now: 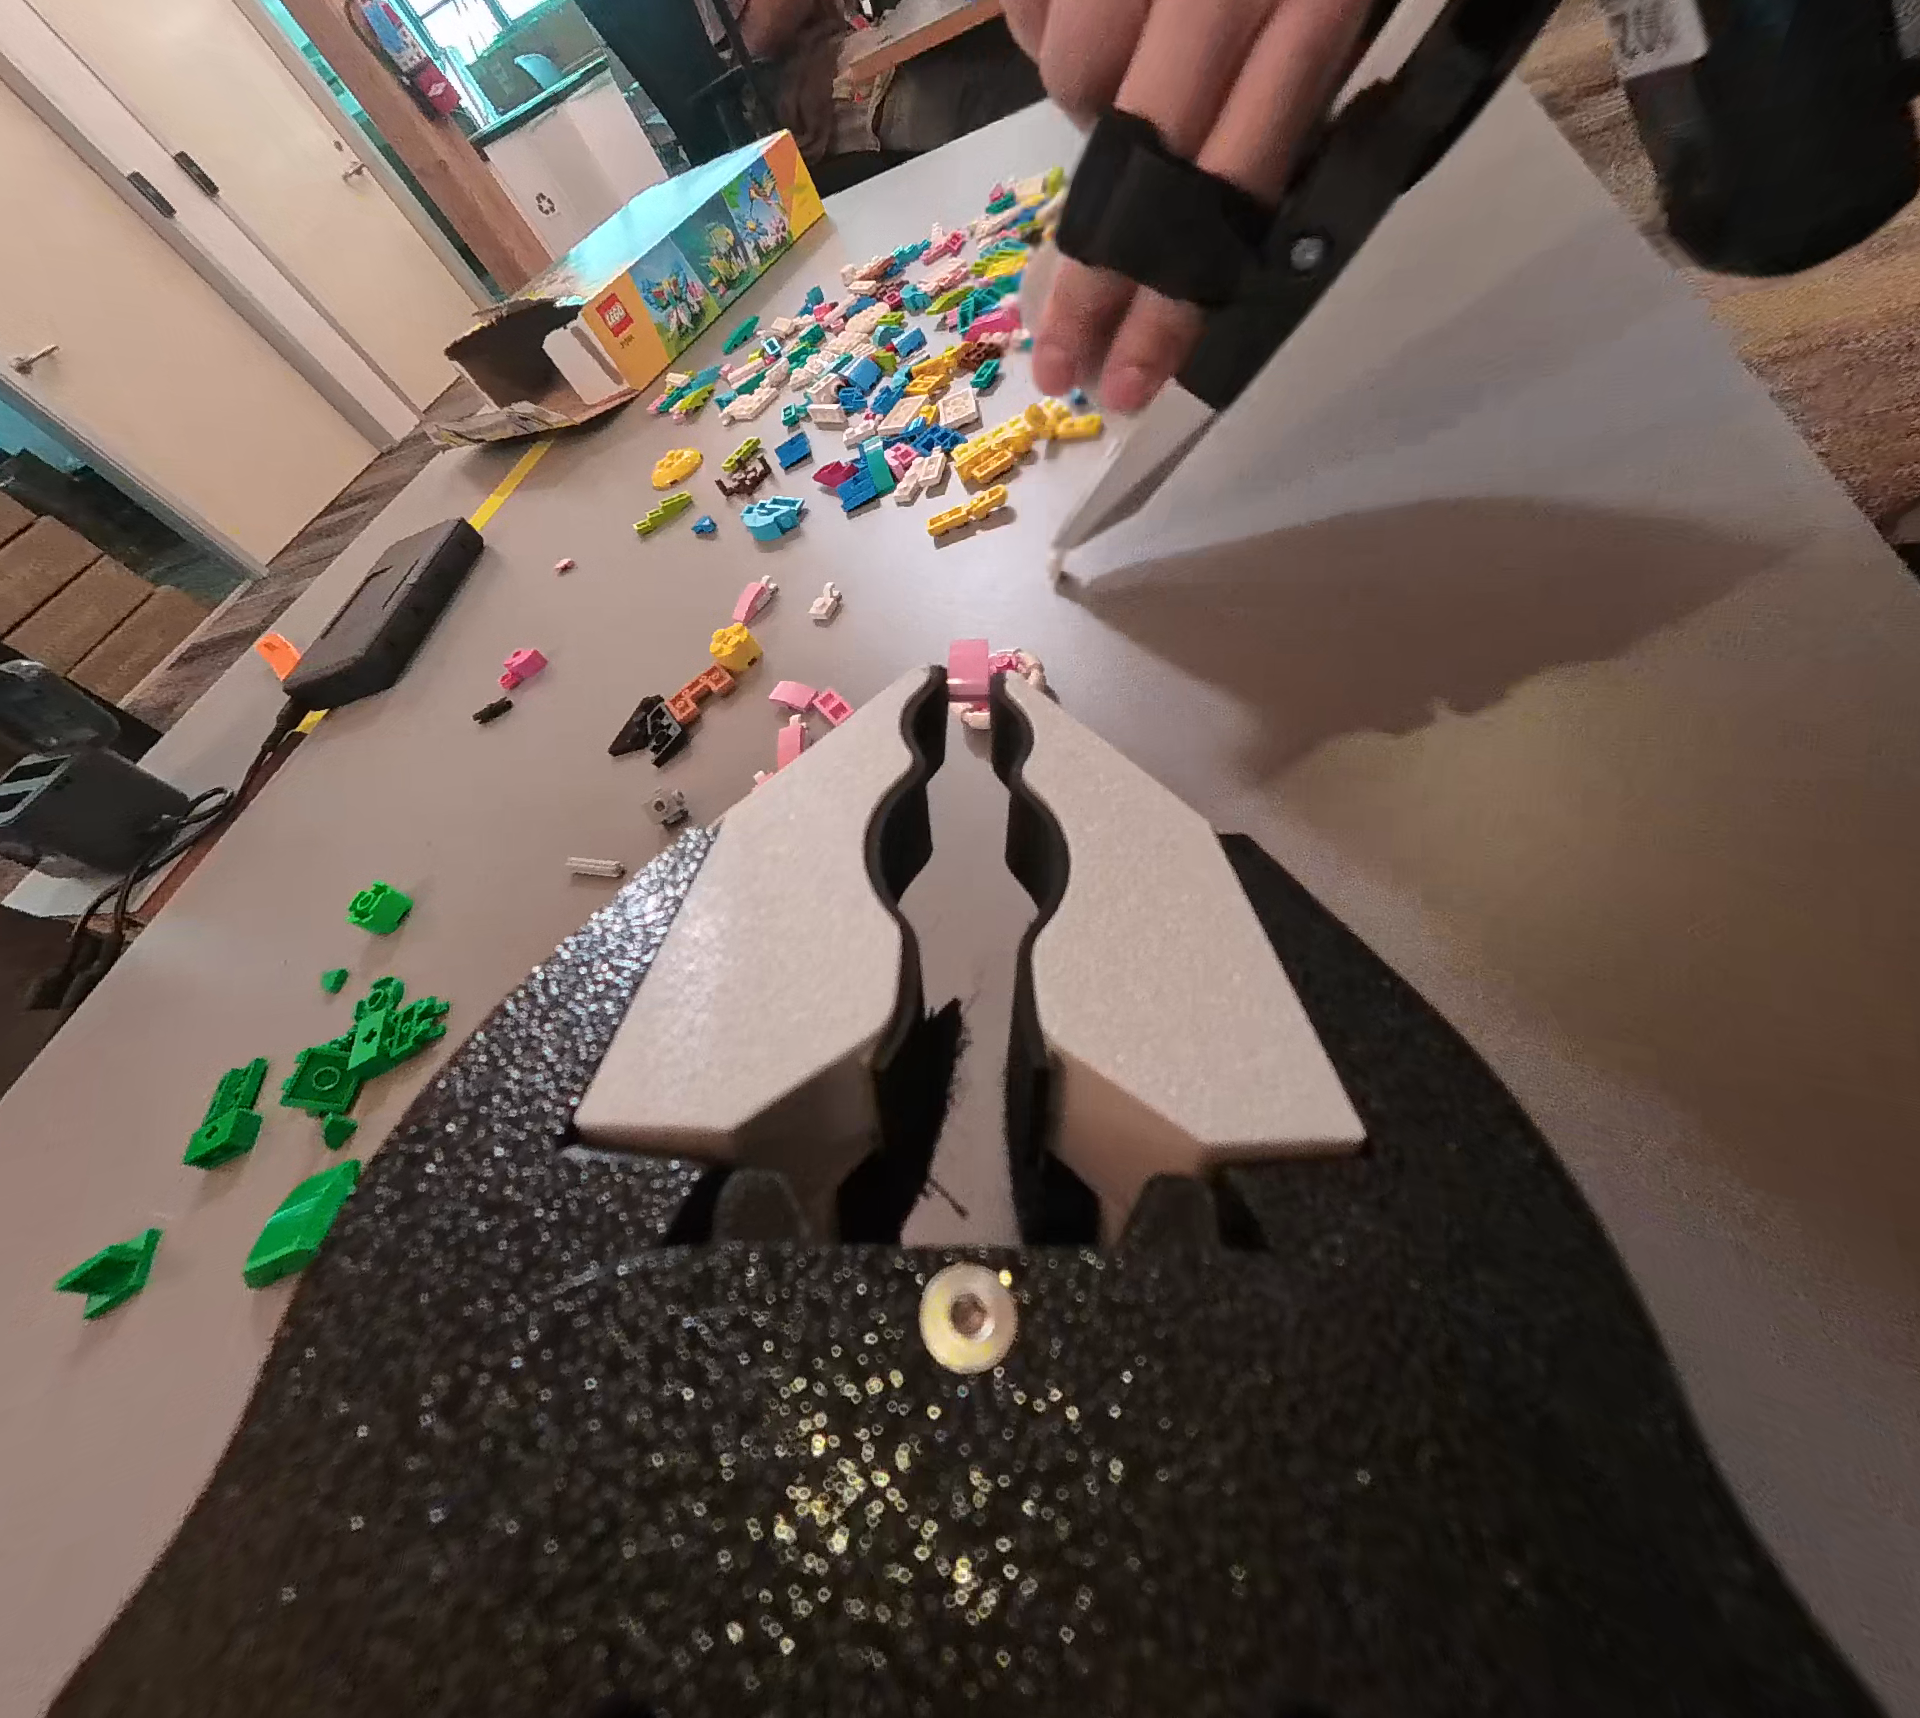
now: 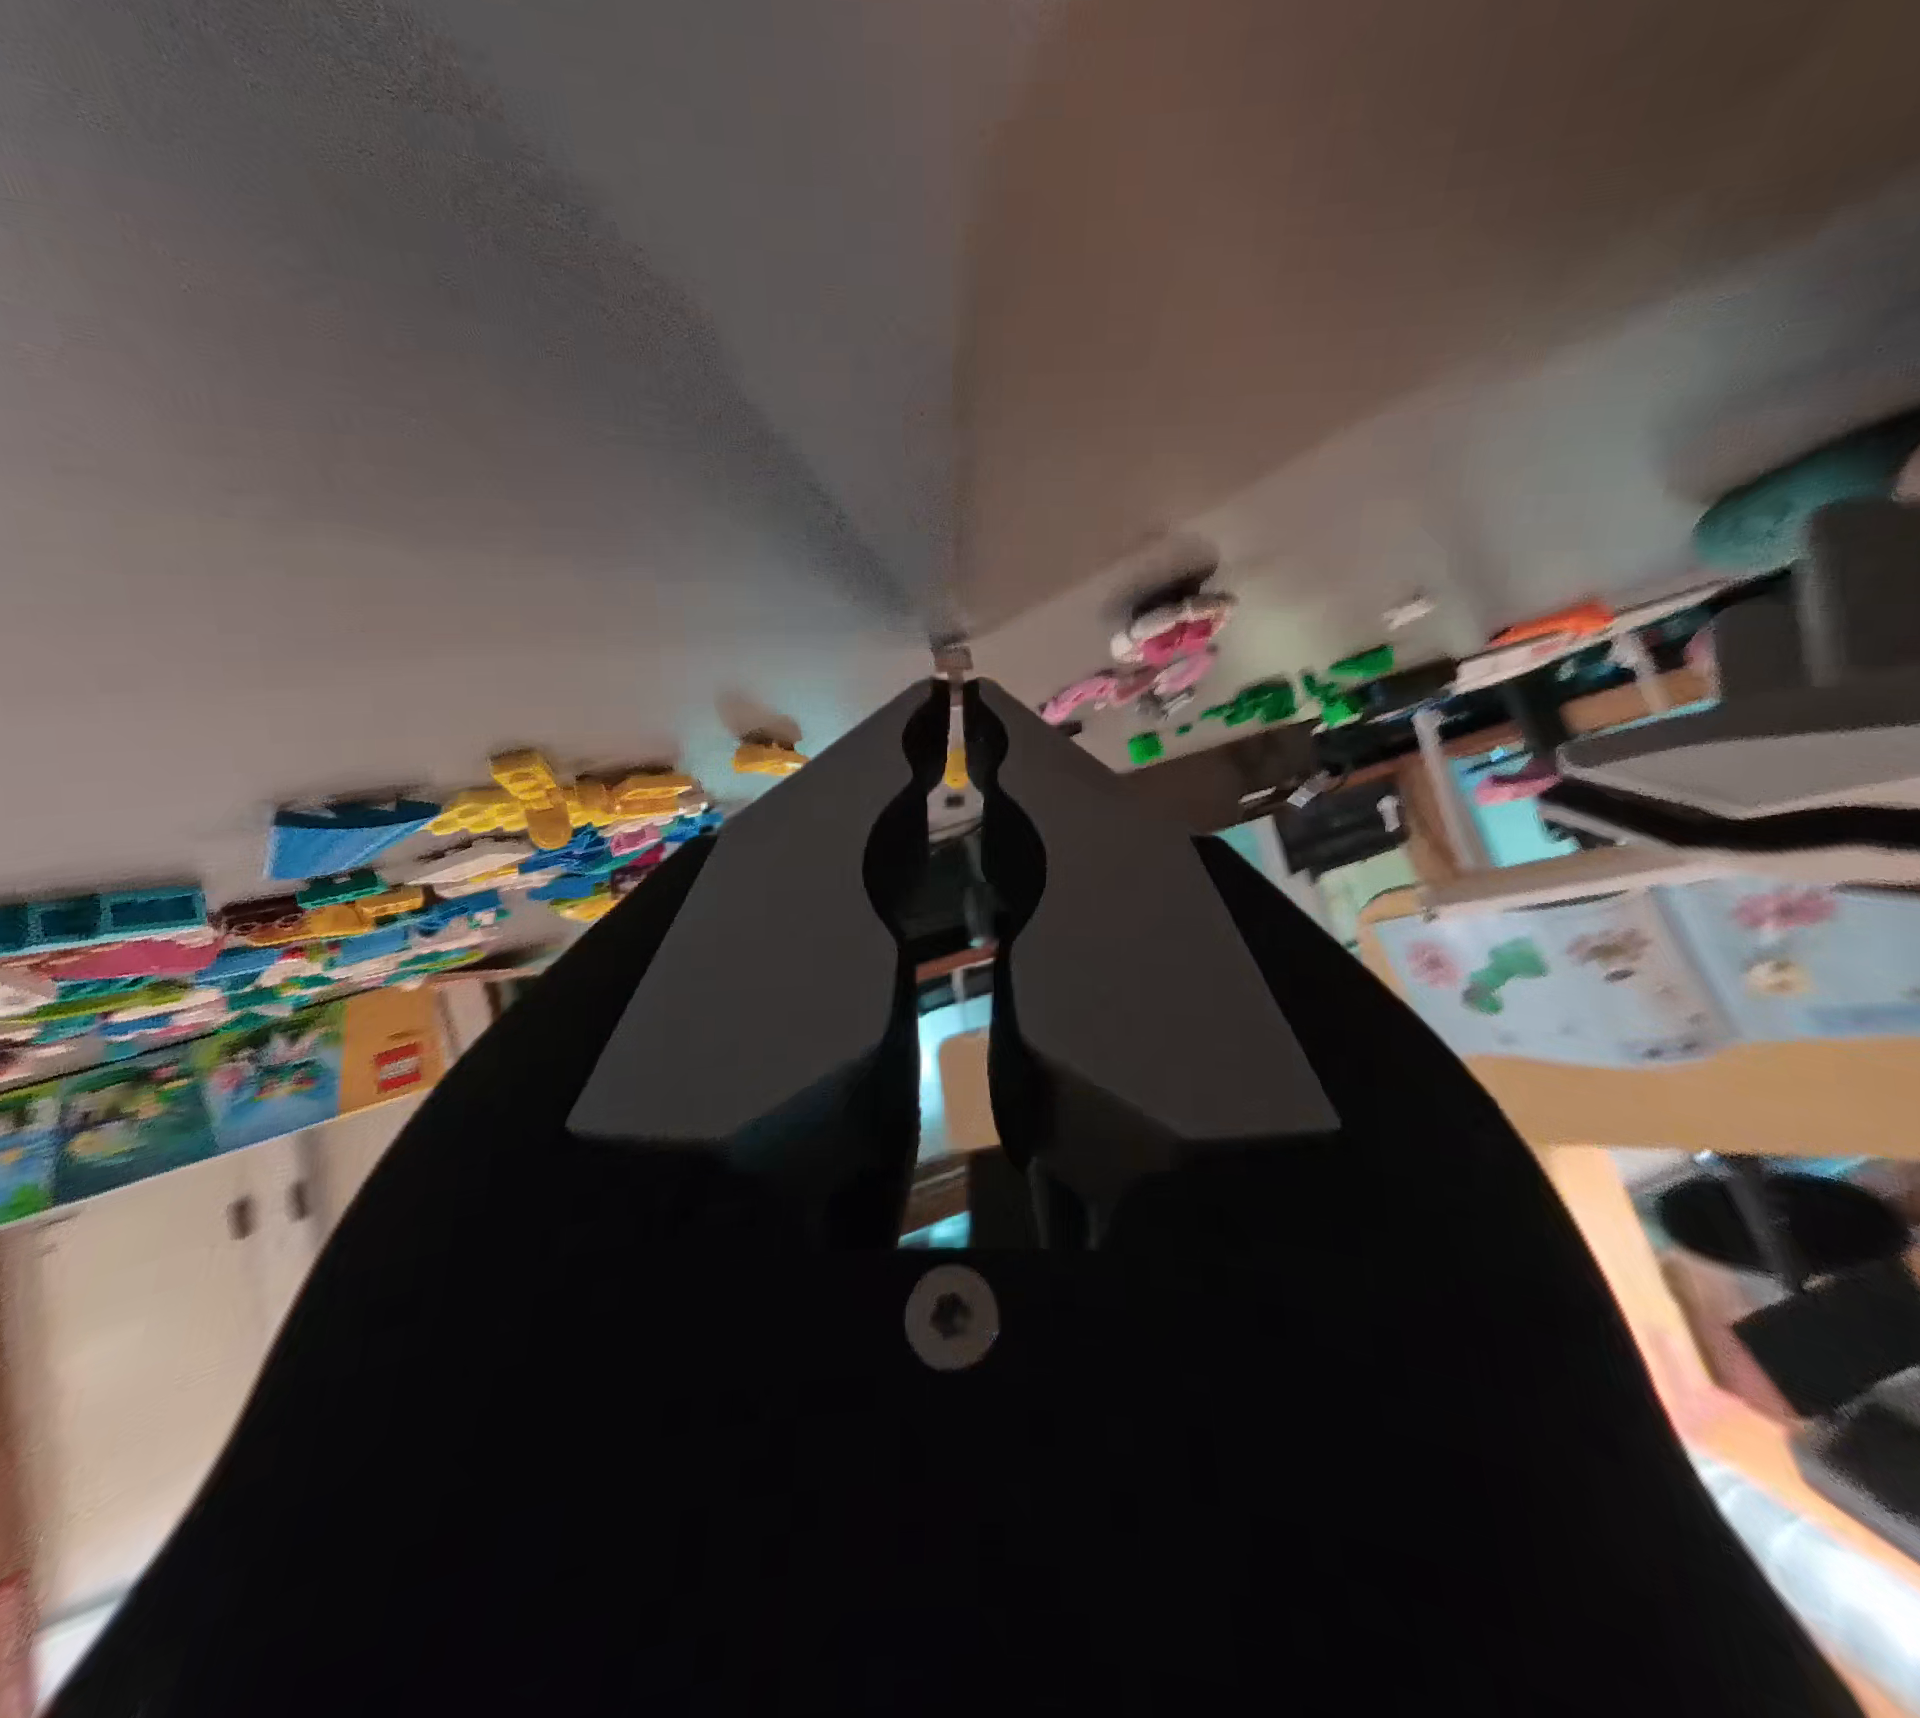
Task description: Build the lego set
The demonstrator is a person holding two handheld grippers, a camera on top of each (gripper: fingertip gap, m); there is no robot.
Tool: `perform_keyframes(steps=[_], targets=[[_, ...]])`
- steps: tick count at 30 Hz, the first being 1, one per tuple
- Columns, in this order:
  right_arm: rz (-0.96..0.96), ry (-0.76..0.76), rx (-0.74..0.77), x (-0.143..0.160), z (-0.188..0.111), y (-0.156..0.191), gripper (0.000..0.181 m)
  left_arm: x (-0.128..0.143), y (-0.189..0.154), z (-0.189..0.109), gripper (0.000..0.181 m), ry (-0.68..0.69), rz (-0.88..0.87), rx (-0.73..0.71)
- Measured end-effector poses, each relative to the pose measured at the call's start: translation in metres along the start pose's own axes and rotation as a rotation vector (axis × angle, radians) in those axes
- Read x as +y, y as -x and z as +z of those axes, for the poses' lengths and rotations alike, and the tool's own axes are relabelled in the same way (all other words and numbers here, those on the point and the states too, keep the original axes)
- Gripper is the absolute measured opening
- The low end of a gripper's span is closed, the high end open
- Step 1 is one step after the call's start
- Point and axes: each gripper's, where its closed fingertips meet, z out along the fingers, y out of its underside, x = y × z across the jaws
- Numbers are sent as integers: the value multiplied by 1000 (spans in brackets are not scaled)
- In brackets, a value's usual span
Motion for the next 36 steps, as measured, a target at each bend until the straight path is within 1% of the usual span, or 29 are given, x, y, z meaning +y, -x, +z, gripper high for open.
perform_keyframes(steps=[3, 5, 7, 8, 10, 12, 13, 14, 15, 17, 18, 19, 20, 21, 22, 23, 24, 25, 26, 31, 34, 36], targets=[[-68, -58, 29, -13, -6, 0, 1, 0, -1, 0, 5, -5, -3, 7], [-83, -72, 56, -16, -7, 0, 2, -1, -2, 0, 5, -9, -5, 12], [-6, -69, 105, -15, -7, -4, 5, -2, -2, 0, 5, -12, -5, 14], [53, -58, 126, -13, -8, -6, 11, -2, -2, 0, 5, -14, -5, 13], [214, -50, 122, -4, -13, -2, 24, -3, -2, -1, 5, -17, -6, 11], [493, -57, 113, 6, -22, 6, 27, -4, -1, -2, 5, -22, -6, 8], [684, -71, 105, 9, -26, 10, 26, -5, -1, -2, 5, -24, -7, 6], [925, -95, 99, 9, -29, 12, 19, -5, 0, -3, 5, -27, -8, 4], [1207, -125, 92, 8, -31, 10, 12, -6, 0, -3, 5, -31, -9, 3], [1739, -206, 46, 1, -30, -1, 16, -7, 0, -3, 5, -34, -7, 2], [1956, -235, 28, -1, -28, -6, 19, -7, 0, -3, 5, -34, -6, 2], [2122, -241, 16, -3, -25, -9, 22, -7, -1, -3, 5, -36, -4, 2], [2245, -231, 19, -3, -21, -9, 24, -8, -1, -3, 5, -36, -1, 3], [2347, -219, 25, -3, -16, -9, 24, -8, -1, -3, 5, -35, 1, 2], [2433, -239, 32, -5, -11, -12, 24, -8, -1, -3, 5, -35, 2, 2], [2500, -276, 42, -8, -7, -15, 24, -8, -1, -3, 5, -36, 3, 1], [2519, -252, 34, -6, -5, -14, 27, -8, -1, -3, 5, -37, 2, -1], [2525, -214, 80, 1, -5, -12, 27, -8, -1, -3, 5, -40, 0, -5], [2524, -216, 117, 6, -6, -13, 27, -9, 0, -3, 5, -41, 0, -11], [2520, -186, 1, -5, 1, -8, 28, -10, 0, -4, 5, -42, 21, -19], [2520, -157, 2, -3, 0, -2, 24, -9, -1, -4, 5, -38, 25, -19], [2523, -150, -9, -2, -1, 3, 18, -9, -1, -4, 5, -36, 25, -19]])
